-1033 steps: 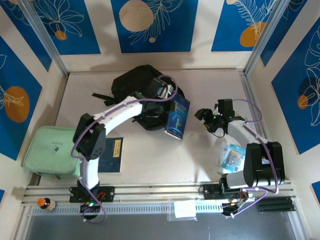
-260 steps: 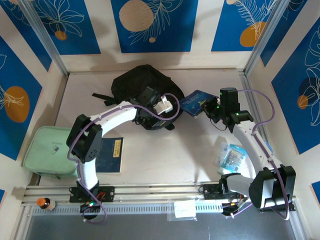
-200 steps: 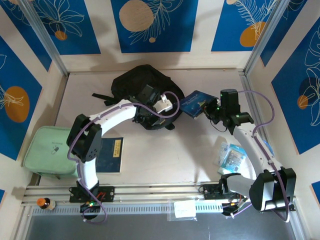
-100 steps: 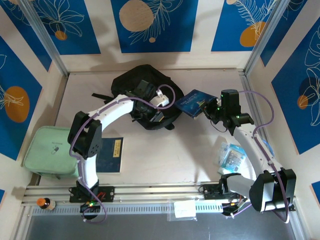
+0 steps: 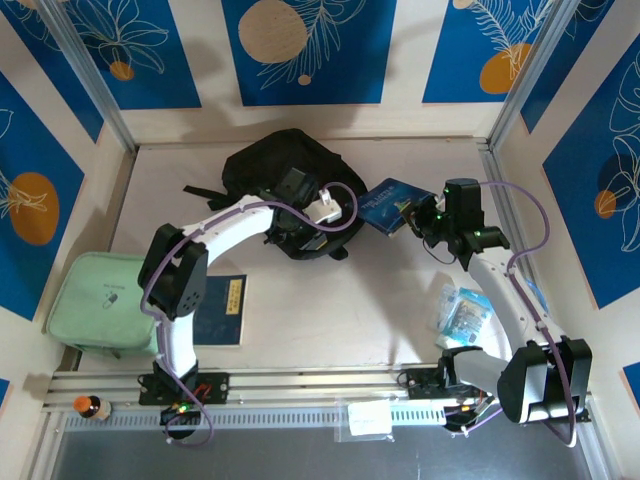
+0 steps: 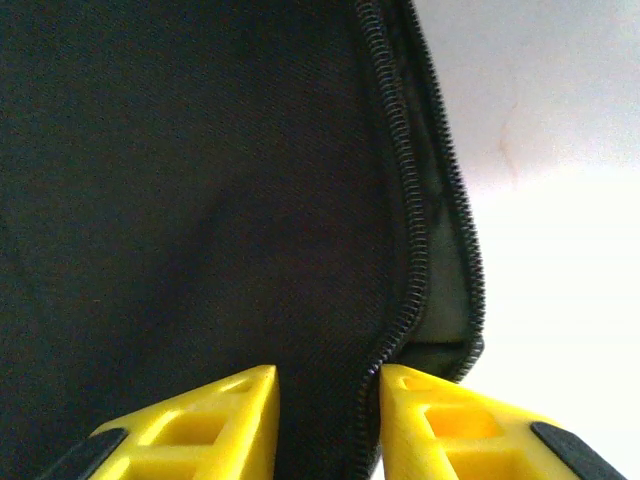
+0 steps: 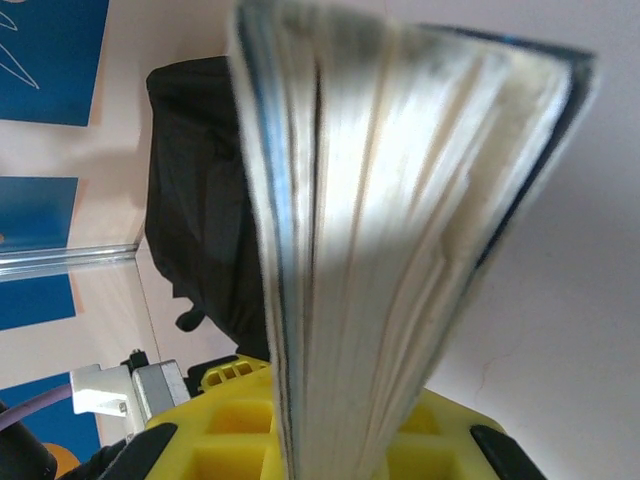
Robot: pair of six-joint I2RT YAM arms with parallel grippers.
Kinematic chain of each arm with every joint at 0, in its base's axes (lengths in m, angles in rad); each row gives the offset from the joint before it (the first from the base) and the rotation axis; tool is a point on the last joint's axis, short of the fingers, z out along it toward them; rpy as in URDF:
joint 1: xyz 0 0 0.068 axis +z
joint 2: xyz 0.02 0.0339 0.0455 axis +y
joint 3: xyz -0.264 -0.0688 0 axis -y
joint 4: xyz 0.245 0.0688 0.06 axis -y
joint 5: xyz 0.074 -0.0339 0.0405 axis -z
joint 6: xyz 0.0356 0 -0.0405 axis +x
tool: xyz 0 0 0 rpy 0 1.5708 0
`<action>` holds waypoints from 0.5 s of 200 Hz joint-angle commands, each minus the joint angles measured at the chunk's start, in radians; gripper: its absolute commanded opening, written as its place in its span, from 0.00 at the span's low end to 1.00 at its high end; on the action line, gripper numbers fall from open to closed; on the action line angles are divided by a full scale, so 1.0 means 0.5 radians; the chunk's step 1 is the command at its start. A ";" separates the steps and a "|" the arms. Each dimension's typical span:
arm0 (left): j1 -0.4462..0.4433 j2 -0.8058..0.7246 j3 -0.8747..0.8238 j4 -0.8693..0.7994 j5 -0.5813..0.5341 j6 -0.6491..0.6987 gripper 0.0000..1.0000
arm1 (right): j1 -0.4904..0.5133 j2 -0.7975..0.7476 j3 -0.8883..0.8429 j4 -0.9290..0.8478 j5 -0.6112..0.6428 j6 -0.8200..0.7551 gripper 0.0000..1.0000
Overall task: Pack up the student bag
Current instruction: Open the student bag at the top-center of the table.
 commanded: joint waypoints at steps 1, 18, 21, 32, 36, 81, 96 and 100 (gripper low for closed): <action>-0.006 0.049 0.100 -0.048 -0.267 0.121 0.30 | -0.020 -0.077 -0.013 0.117 -0.099 -0.030 0.00; -0.014 0.048 0.117 -0.049 -0.373 0.141 0.26 | -0.034 -0.078 -0.026 0.126 -0.127 -0.038 0.00; -0.014 0.047 0.121 -0.055 -0.382 0.141 0.26 | -0.038 -0.082 -0.030 0.129 -0.131 -0.034 0.00; -0.016 0.034 0.136 -0.069 -0.397 0.140 0.22 | -0.055 -0.087 -0.045 0.144 -0.156 -0.033 0.00; -0.016 0.030 0.138 -0.073 -0.398 0.140 0.21 | -0.063 -0.089 -0.048 0.150 -0.164 -0.032 0.00; -0.016 -0.038 0.179 -0.073 -0.373 0.114 0.09 | -0.123 -0.142 -0.056 0.156 -0.209 -0.101 0.00; -0.015 -0.054 0.193 -0.070 -0.360 0.084 0.04 | -0.129 -0.170 -0.054 0.137 -0.195 -0.142 0.00; -0.016 -0.061 0.197 -0.070 -0.355 0.072 0.01 | -0.130 -0.179 -0.054 0.131 -0.192 -0.149 0.00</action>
